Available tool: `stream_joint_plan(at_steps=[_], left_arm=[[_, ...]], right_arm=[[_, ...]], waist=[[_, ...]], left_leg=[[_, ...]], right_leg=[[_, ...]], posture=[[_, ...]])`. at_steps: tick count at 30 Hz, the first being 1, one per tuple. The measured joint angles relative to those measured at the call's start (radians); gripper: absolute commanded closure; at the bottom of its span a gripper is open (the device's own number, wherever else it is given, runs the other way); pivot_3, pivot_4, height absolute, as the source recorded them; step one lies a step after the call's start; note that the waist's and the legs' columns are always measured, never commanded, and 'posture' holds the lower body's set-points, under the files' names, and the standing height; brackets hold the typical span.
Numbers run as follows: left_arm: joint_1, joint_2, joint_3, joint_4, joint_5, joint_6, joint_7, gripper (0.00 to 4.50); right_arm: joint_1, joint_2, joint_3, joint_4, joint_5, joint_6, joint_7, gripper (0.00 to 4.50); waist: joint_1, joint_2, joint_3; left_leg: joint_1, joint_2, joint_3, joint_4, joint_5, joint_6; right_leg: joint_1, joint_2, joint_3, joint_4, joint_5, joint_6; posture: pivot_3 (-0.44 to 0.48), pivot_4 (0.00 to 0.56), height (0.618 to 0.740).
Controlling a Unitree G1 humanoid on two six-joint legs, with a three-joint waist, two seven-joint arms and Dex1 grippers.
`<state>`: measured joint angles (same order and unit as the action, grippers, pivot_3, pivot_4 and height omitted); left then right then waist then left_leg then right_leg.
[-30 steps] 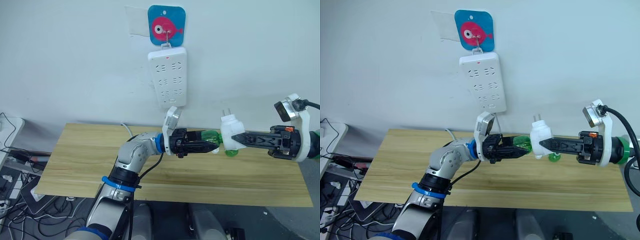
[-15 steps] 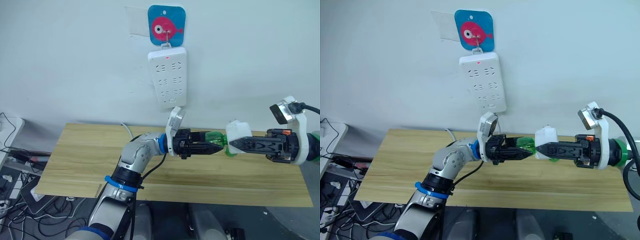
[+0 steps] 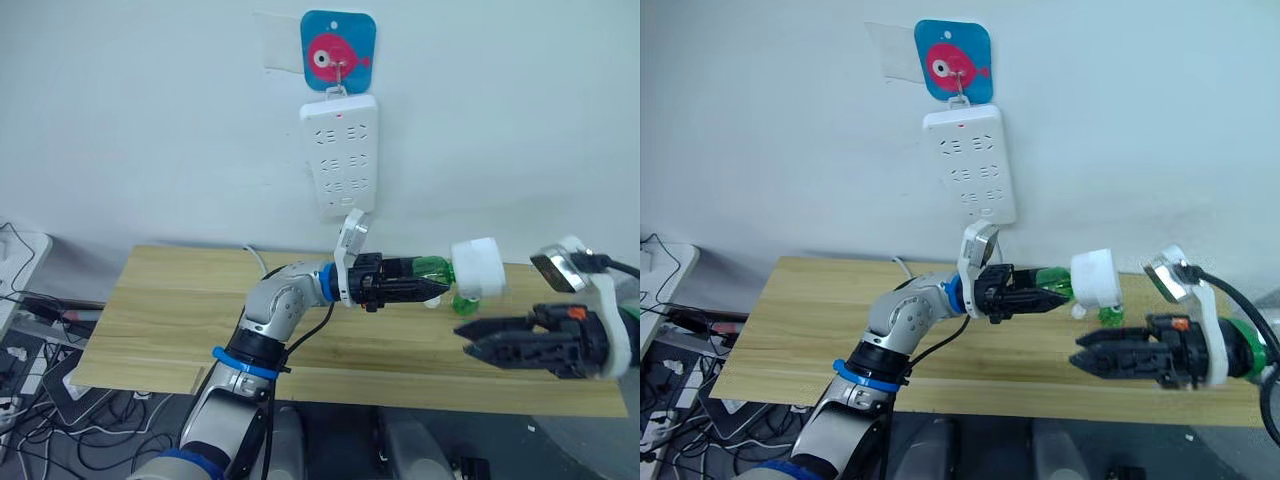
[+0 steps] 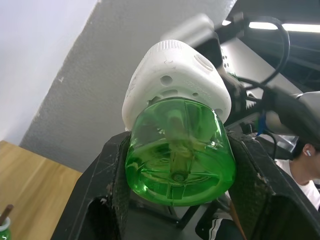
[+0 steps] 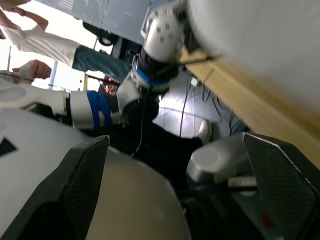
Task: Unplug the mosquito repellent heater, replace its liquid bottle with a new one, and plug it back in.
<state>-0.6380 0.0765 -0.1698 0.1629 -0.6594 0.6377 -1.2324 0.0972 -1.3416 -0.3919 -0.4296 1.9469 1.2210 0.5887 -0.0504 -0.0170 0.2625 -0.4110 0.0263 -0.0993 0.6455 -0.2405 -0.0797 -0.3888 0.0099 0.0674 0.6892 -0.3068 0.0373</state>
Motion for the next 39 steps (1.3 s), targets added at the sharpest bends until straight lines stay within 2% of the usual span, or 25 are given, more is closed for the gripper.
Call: stream_joint_plan(at_steps=[3, 6, 11, 16, 17, 22, 27, 33, 39], left_arm=[[-0.001, 0.001, 0.001, 0.001, 0.000, -0.007, -0.001, 2.21], [-0.001, 0.002, 0.001, 0.001, 0.001, -0.010, -0.002, 2.21], [-0.001, 0.009, 0.000, 0.001, 0.000, -0.009, -0.006, 2.21], [-0.001, 0.009, -0.002, -0.005, -0.003, 0.008, -0.006, 2.21], [0.000, 0.012, -0.003, -0.007, -0.004, 0.012, -0.007, 2.21], [0.002, 0.019, -0.011, -0.021, -0.007, 0.032, -0.009, 2.21], [0.004, 0.022, -0.013, -0.037, -0.008, 0.036, -0.009, 2.21], [0.006, 0.025, -0.012, -0.039, -0.012, 0.037, -0.014, 2.21], [0.006, 0.025, -0.012, -0.037, -0.011, 0.035, -0.016, 2.21]], right_arm=[[0.072, 0.001, -0.104, 0.033, -0.003, 0.035, -0.025, 0.04], [0.074, 0.002, -0.159, 0.133, -0.070, 0.051, -0.024, 0.66], [-0.067, 0.040, -0.096, 0.291, -0.264, 0.025, 0.002, 2.43], [-0.312, 0.189, 0.054, 0.449, -0.408, -0.010, -0.004, 4.26], [-0.353, 0.213, 0.074, 0.464, -0.430, -0.007, -0.005, 4.45], [-0.490, 0.314, 0.130, 0.472, -0.477, 0.023, -0.008, 4.45], [-0.458, 0.352, 0.141, 0.377, -0.453, 0.085, -0.023, 4.45], [-0.283, 0.353, 0.116, 0.209, -0.260, 0.106, -0.121, 4.45], [-0.137, 0.244, 0.073, 0.050, -0.030, 0.023, -0.201, 4.45]], waist=[[0.001, 0.000, 0.000], [-0.001, 0.000, 0.000], [-0.009, 0.000, 0.000], [-0.011, 0.001, -0.001], [-0.011, 0.001, -0.001], [-0.007, 0.001, -0.001], [0.003, 0.001, -0.001], [0.005, 0.001, -0.001], [-0.002, 0.001, -0.001]], left_leg=[[0.000, 0.000, 0.000, 0.001, 0.000, 0.000], [0.001, 0.000, 0.001, 0.001, 0.000, 0.000], [0.002, 0.001, 0.003, 0.001, 0.001, 0.000], [0.002, 0.001, 0.003, 0.000, 0.001, 0.000], [0.002, 0.001, 0.003, 0.000, 0.001, 0.000], [0.002, 0.001, 0.003, 0.000, 0.001, 0.000], [0.000, 0.001, 0.000, 0.000, 0.001, 0.000], [0.000, 0.000, 0.000, 0.001, 0.000, 0.001], [0.000, 0.000, 0.000, 0.001, 0.000, 0.001]], right_leg=[[0.000, 0.000, 0.000, 0.000, 0.000, 0.001], [0.000, 0.000, 0.002, 0.000, 0.001, 0.002], [0.000, 0.001, 0.003, 0.000, 0.001, 0.002], [0.000, 0.001, 0.004, 0.000, 0.002, 0.001], [0.000, 0.001, 0.004, 0.001, 0.002, 0.001], [0.000, 0.001, 0.003, 0.000, 0.002, 0.001], [-0.001, 0.000, 0.001, 0.000, 0.002, 0.001], [0.000, 0.000, 0.000, 0.000, 0.002, 0.001], [0.000, 0.000, 0.001, 0.001, 0.002, 0.001]], posture=[[-0.086, 0.221, 0.740], [-0.086, 0.220, 0.740], [-0.080, 0.218, 0.740], [-0.076, 0.219, 0.740], [-0.075, 0.219, 0.740], [-0.070, 0.222, 0.740], [-0.068, 0.221, 0.740], [-0.073, 0.225, 0.740], [-0.089, 0.228, 0.740]])
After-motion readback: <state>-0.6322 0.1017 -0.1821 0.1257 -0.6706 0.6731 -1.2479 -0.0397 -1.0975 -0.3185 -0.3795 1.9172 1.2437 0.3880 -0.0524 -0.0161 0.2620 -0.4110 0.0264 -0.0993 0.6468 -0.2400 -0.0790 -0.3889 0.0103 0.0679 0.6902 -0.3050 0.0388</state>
